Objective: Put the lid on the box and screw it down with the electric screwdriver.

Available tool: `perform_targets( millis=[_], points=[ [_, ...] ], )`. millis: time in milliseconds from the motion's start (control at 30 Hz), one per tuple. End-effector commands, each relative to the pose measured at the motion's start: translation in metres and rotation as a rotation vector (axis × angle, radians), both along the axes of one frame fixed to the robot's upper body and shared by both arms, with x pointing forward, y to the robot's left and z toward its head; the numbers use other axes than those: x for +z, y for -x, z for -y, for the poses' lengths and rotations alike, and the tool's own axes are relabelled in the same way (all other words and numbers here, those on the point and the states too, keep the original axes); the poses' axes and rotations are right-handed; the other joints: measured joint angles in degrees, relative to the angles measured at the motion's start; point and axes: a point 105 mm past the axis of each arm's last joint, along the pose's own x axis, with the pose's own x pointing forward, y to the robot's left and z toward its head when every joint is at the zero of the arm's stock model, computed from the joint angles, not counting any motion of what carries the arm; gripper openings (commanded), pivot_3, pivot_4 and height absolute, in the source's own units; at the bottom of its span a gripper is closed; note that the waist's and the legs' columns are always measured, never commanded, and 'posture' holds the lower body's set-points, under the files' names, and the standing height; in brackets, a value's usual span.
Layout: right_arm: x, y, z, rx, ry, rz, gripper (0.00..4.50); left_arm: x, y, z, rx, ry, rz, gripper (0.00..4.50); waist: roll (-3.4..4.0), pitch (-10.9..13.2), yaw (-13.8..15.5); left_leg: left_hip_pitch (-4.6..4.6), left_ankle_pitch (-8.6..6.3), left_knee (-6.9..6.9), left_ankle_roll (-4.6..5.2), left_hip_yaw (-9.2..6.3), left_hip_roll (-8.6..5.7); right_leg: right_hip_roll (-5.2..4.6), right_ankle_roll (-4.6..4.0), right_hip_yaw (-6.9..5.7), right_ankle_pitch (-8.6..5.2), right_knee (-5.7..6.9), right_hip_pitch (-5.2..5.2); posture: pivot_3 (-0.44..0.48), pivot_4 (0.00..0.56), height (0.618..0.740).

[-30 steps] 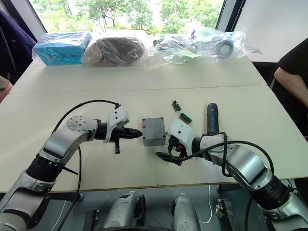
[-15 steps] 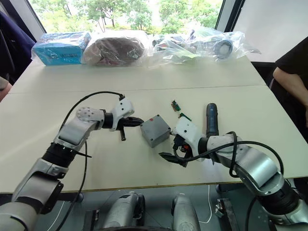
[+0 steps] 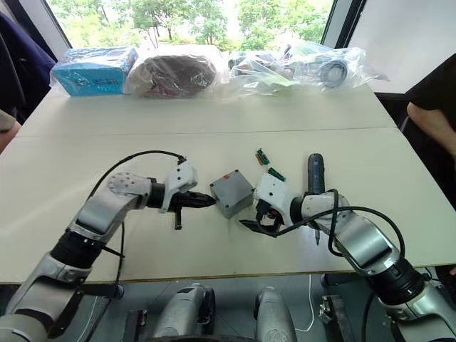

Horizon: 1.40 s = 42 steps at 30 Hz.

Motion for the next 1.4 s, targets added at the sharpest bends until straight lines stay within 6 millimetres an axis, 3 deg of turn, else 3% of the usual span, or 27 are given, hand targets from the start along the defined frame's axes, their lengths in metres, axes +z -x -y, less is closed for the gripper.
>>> perform_targets(
  millis=[33,367,900,1033,1200,1300,1400],
  points=[
    [0.009,0.009,-0.01,0.053,-0.039,0.011,4.47,0.012,-0.004,0.007,-0.01,0.027,0.047,0.0,0.0,0.0,0.0,0.02,0.0,0.0,0.0,0.0,0.01,0.02,0.0,0.0,0.0,0.02,0.0,0.0,0.15,0.74],
    [0.01,0.012,-0.009,0.016,-0.05,0.0,4.47,0.015,-0.018,0.008,0.03,0.057,0.086,0.0,0.0,0.0,0.1,0.02,0.0,0.01,0.0,-0.02,0.02,0.02,0.0,0.0,0.0,0.03,0.01,0.0,0.15,0.74],
    [0.011,0.02,-0.019,0.028,-0.068,-0.027,4.47,0.015,-0.021,0.007,0.045,0.057,0.099,0.0,0.0,0.0,0.0,0.02,0.0,0.01,0.0,-0.02,0.01,0.02,0.01,0.0,0.01,0.04,0.01,0.0,0.15,0.74],
    [0.012,0.017,-0.013,0.014,-0.041,-0.002,4.47,0.018,-0.019,0.006,0.039,0.06,0.096,0.0,0.0,0.0,0.0,0.02,0.0,0.01,0.0,-0.02,0.02,0.02,0.01,0.0,0.01,0.04,0.01,0.0,0.15,0.74],
    [0.026,0.013,0.006,-0.01,-0.012,0.036,4.47,0.025,-0.013,-0.003,0.033,0.053,0.084,0.0,-0.01,0.0,0.0,0.02,0.0,0.02,-0.01,-0.02,0.03,0.01,0.01,0.0,0.01,0.06,0.0,0.0,0.15,0.74],
    [0.061,0.013,0.023,-0.046,-0.176,-0.001,4.47,0.038,-0.013,-0.019,0.039,0.053,0.075,0.0,-0.01,0.0,0.0,0.01,0.0,0.03,-0.01,-0.04,0.04,0.01,0.01,0.0,0.01,0.07,0.0,0.0,0.15,0.74],
    [0.077,0.0,0.031,-0.099,-0.274,0.008,4.47,0.049,-0.016,-0.023,0.06,0.088,0.069,0.0,-0.02,0.0,0.0,0.04,0.0,0.03,-0.01,-0.05,0.09,0.02,0.01,0.0,0.01,0.08,0.02,0.0,0.15,0.74]
  ],
)
